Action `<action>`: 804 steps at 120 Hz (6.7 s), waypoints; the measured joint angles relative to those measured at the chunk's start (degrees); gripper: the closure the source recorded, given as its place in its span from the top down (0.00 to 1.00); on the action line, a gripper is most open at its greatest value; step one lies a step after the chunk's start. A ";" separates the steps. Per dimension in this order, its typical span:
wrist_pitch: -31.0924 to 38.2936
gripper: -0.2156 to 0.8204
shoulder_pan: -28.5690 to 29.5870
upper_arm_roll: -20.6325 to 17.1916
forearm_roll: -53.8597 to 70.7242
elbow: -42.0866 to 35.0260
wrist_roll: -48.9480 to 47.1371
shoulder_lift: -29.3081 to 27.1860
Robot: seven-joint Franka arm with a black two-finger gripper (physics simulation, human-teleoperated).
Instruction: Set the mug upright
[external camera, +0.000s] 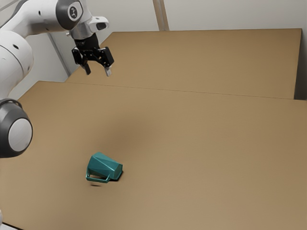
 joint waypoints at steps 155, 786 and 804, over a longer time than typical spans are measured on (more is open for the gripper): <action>14.88 0.79 -1.10 11.70 -20.97 -57.94 11.77 -23.27; 47.43 0.04 -6.20 -6.86 14.95 -55.43 13.54 -16.41; 47.70 0.10 -6.32 -6.87 14.54 -55.70 13.62 -16.43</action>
